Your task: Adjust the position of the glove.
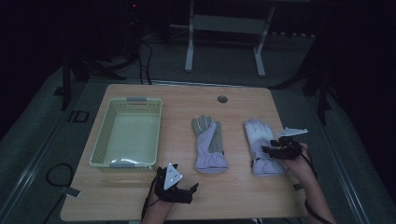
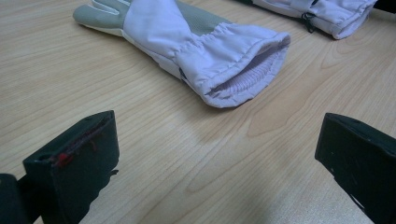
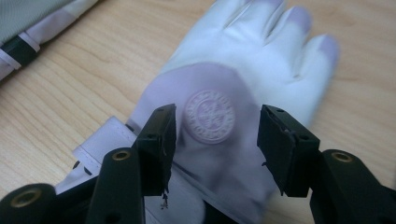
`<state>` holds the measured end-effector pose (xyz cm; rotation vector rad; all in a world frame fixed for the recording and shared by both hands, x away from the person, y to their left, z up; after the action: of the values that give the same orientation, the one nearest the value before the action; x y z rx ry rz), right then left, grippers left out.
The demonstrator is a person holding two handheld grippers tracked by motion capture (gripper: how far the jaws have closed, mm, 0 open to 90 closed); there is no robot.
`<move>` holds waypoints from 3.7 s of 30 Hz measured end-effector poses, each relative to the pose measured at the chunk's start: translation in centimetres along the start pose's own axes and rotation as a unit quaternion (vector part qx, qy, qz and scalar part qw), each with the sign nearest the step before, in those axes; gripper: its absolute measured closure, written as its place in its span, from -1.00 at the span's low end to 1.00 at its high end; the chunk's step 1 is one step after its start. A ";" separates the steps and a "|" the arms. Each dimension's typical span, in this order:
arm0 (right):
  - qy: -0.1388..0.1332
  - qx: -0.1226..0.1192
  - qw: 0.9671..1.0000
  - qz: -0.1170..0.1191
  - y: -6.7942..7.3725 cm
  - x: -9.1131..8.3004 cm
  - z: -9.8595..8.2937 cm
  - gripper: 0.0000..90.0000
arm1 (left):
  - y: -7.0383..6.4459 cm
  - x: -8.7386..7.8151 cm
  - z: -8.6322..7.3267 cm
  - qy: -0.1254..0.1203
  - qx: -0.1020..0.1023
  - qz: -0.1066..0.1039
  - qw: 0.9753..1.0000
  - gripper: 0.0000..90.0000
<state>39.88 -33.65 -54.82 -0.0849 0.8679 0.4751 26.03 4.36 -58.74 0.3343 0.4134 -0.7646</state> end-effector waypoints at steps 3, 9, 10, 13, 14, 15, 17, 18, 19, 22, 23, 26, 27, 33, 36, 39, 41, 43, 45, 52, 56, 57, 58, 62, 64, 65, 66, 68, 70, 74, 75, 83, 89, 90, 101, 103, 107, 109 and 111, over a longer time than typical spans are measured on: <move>0.008 0.008 1.000 0.004 0.0 1.1 -0.6 0.20 | 0.0 0.0 0.0 0.000 0.001 0.000 1.000 -1.00; -0.001 0.034 0.999 0.030 -0.4 1.6 -1.3 0.46 | -0.1 0.0 0.0 -0.001 0.002 0.001 1.000 -1.00; -0.002 0.034 0.999 0.025 -0.2 1.6 -1.3 0.50 | -0.1 0.0 0.0 0.000 0.002 0.001 1.000 -1.00; -0.006 0.032 0.999 0.013 0.2 1.5 -1.4 0.62 | 0.0 0.0 0.0 0.000 0.002 0.000 1.000 -1.00; -0.007 0.036 0.999 0.010 0.4 1.5 -1.4 0.67 | 0.0 0.0 0.0 0.000 0.001 0.000 1.000 -1.00; -0.007 0.041 0.999 0.009 0.4 1.4 -1.4 0.70 | 0.0 0.0 0.0 0.000 0.001 0.000 1.000 -1.00; -0.010 0.064 0.998 0.012 0.3 1.1 -1.4 0.75 | 0.0 0.0 0.0 -0.001 0.002 0.001 1.000 -1.00; -0.013 0.072 0.997 0.014 0.2 0.8 -1.3 0.76 | 0.0 0.0 0.0 0.000 0.001 0.000 1.000 -1.00; -0.015 0.079 0.997 0.014 0.2 0.6 -1.2 0.77 | 0.0 0.0 0.0 0.000 0.001 0.000 1.000 -1.00; -0.019 0.080 0.997 0.002 0.2 -0.3 -0.7 0.79 | 0.0 0.1 0.0 0.002 0.000 -0.001 1.000 -1.00; -0.023 0.083 0.996 0.002 0.1 -0.6 -0.4 0.79 | 0.0 0.0 0.0 0.002 0.001 -0.001 1.000 -1.00; -0.041 0.091 0.995 0.001 0.1 -1.7 0.3 0.78 | 0.0 0.0 0.0 0.001 0.001 0.001 1.000 -1.00; -0.044 0.092 0.995 -0.002 0.2 -2.0 0.6 0.78 | 0.0 0.0 0.0 0.001 0.001 0.001 1.000 -1.00; -0.056 0.081 0.995 -0.006 1.0 -3.6 2.3 0.79 | 0.0 0.0 0.0 0.000 0.001 0.001 1.000 -1.00; -0.060 0.076 0.995 -0.004 1.5 -4.2 3.3 0.79 | 0.0 0.0 0.0 0.000 0.001 0.001 1.000 -1.00; -0.067 0.070 0.995 0.003 2.1 -5.1 4.2 0.79 | 0.0 0.0 0.0 0.001 0.002 0.001 1.000 -1.00; -0.071 0.068 0.995 0.013 2.6 -5.6 4.8 0.79 | 0.0 0.0 0.0 0.000 0.001 0.001 1.000 -1.00; -0.072 0.062 0.995 0.013 3.1 -6.0 5.4 0.79 | 0.0 0.0 0.0 0.000 0.001 0.002 1.000 -1.00; -0.075 0.059 0.995 0.014 3.7 -6.6 6.1 0.79 | -0.1 0.0 0.0 0.000 0.002 0.002 1.000 -1.00; -0.082 0.040 0.996 0.022 6.3 -7.8 8.3 0.79 | 0.0 0.0 0.0 0.001 0.003 0.002 1.000 -1.00; -0.084 0.034 0.996 0.024 8.4 -8.0 9.4 0.79 | 0.0 0.0 0.0 0.001 0.004 0.003 1.000 -1.00; -0.083 0.030 0.996 0.025 8.9 -8.0 9.7 0.79 | 0.0 0.0 0.0 0.001 0.004 0.002 1.000 -1.00; -0.084 0.027 0.996 0.026 9.4 -7.9 9.9 0.79 | 0.0 0.0 0.0 0.001 0.002 0.002 1.000 -1.00; -0.085 0.019 0.996 0.035 11.6 -7.5 10.8 0.79 | 0.0 0.0 0.0 -0.002 0.001 0.001 1.000 -1.00; -0.081 0.012 0.996 0.040 12.7 -7.1 11.0 0.79 | 0.0 0.0 0.0 -0.002 0.001 0.001 1.000 -1.00; -0.080 0.009 0.996 0.043 13.3 -6.9 11.1 0.79 | 0.0 0.0 0.0 -0.002 0.002 0.000 1.000 -1.00; -0.078 0.009 0.996 0.046 13.7 -6.6 11.2 0.79 | 0.0 0.0 0.0 -0.002 0.002 0.000 1.000 -1.00; -0.071 0.008 0.996 0.054 14.7 -6.0 11.3 0.79 | 0.0 0.0 0.0 -0.002 0.002 0.000 1.000 -1.00; -0.065 0.009 0.996 0.060 15.7 -5.3 11.2 0.79 | 0.0 0.0 0.0 -0.003 0.002 0.000 1.000 -1.00; -0.050 0.004 0.996 0.068 17.3 -3.8 10.9 0.79 | -0.1 0.0 0.0 -0.003 0.001 -0.001 1.000 -1.00; -0.046 0.003 0.997 0.069 17.6 -3.4 10.8 0.79 | -0.1 0.0 0.0 -0.003 0.001 -0.001 1.000 -1.00; -0.014 0.005 0.998 0.062 18.7 -0.1 9.8 0.79 | -0.1 0.0 0.0 -0.002 0.002 -0.002 1.000 -1.00; 0.006 0.019 0.998 0.058 18.9 1.9 9.2 0.79 | -0.1 0.0 0.0 -0.002 0.002 -0.002 1.000 -1.00; 0.008 0.022 0.998 0.057 18.9 2.2 9.1 0.79 | -0.1 0.0 0.0 -0.002 0.002 -0.002 1.000 -1.00; 0.034 0.033 0.998 0.038 18.5 5.7 7.8 0.78 | -0.1 0.0 0.0 -0.002 0.005 -0.001 1.000 -1.00; 0.040 0.034 0.998 0.038 18.5 6.4 7.4 0.77 | -0.1 0.0 0.0 -0.002 0.004 -0.001 1.000 -1.00; 0.042 0.022 0.998 0.031 18.6 6.8 7.1 0.77 | -0.1 0.0 0.0 -0.002 0.004 -0.001 1.000 -1.00; 0.046 0.010 0.999 0.027 18.8 6.8 6.8 0.77 | -0.1 0.0 0.0 -0.002 0.003 -0.001 1.000 -1.00; 0.052 0.005 0.998 0.032 18.7 6.6 6.5 0.77 | -0.1 0.0 0.0 -0.002 0.003 -0.001 1.000 -1.00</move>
<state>40.02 -12.77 -53.35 -0.0740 0.9776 0.5294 25.95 4.28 -58.74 0.3373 0.4082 -0.7690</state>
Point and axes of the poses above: each handheld gripper's, and its own axes: x roughly forward along the jaws, z roughly out of its top, y roughly to its left, the point moved 4 cm from there along x, roughly forward along the jaws, and after that the axes turned 12 degrees about x, right-handed, at the moved point
